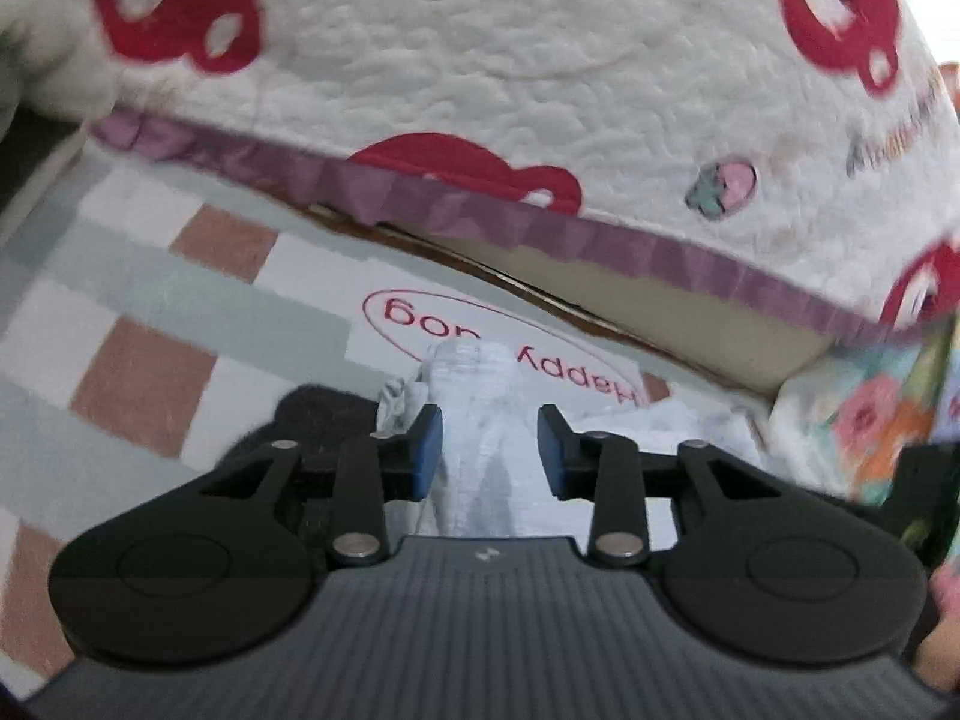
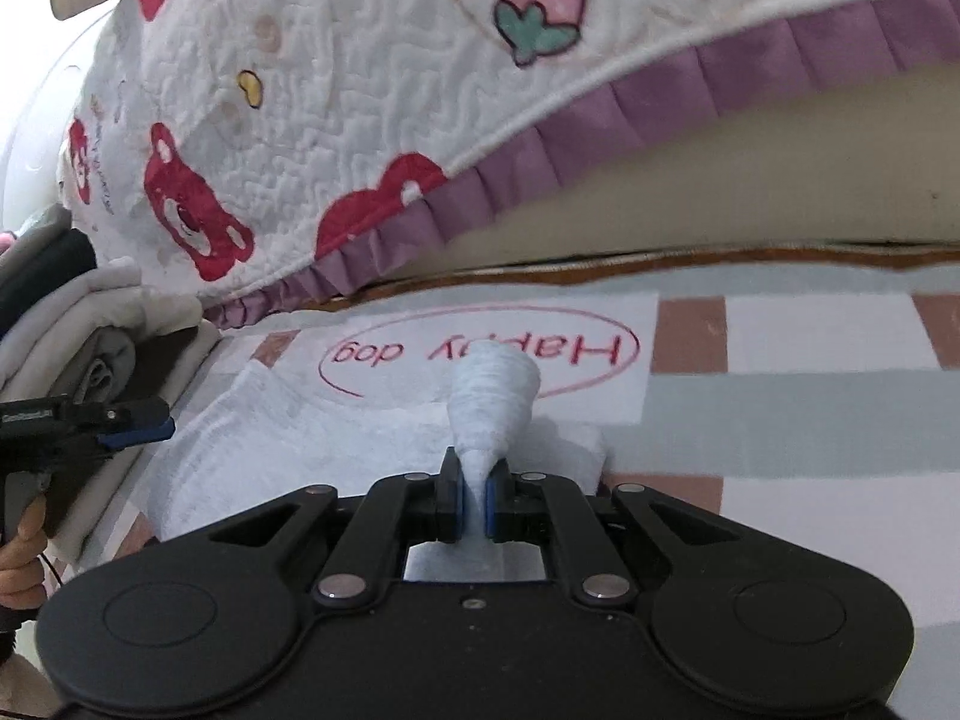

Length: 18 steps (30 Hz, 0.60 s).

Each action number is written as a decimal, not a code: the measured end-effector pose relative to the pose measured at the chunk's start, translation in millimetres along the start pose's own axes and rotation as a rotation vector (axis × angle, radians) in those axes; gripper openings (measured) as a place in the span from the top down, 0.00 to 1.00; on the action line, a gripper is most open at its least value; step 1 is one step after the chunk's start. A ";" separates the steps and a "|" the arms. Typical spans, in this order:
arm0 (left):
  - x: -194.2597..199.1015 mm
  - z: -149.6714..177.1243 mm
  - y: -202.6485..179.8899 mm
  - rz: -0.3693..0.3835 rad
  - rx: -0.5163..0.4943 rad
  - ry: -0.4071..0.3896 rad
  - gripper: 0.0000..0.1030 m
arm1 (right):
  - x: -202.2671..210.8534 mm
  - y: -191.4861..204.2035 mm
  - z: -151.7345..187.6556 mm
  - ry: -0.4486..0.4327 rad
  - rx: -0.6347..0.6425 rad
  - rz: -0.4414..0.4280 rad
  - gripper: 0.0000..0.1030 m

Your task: Fold clothes

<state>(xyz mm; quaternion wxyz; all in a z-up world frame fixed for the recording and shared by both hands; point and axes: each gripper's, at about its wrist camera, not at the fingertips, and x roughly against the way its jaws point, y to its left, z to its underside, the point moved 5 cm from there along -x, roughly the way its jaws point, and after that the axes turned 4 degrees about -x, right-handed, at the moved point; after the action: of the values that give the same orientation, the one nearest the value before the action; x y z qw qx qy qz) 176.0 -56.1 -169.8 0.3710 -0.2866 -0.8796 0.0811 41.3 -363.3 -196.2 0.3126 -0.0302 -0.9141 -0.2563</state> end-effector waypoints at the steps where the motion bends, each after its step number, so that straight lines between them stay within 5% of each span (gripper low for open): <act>1: -6.7 1.7 -2.1 -0.090 -0.054 0.018 0.76 | -1.0 -1.2 -0.4 0.007 -0.009 0.006 0.92; 3: -17.6 4.2 -4.8 -0.227 -0.132 0.052 0.84 | -6.6 -6.0 2.1 0.027 -0.016 0.033 0.93; 5: -20.3 4.7 -2.4 -0.216 -0.112 0.060 0.87 | -15.0 -10.0 6.0 0.049 -0.009 0.063 0.92; 13: 26.2 -12.2 -13.7 -0.123 -0.005 -0.112 0.87 | -24.6 -8.7 6.4 0.061 0.034 0.115 0.89; 18: 2.3 5.3 -42.1 -0.055 -0.134 0.030 0.83 | -30.7 -5.3 3.0 0.081 0.079 0.147 0.89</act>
<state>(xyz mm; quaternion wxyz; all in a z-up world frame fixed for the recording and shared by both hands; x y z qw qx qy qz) 152.4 -89.0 -157.3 0.3659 -0.2877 -0.8850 0.0074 63.1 -363.3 -218.7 0.3683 -0.0746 -0.9054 -0.1973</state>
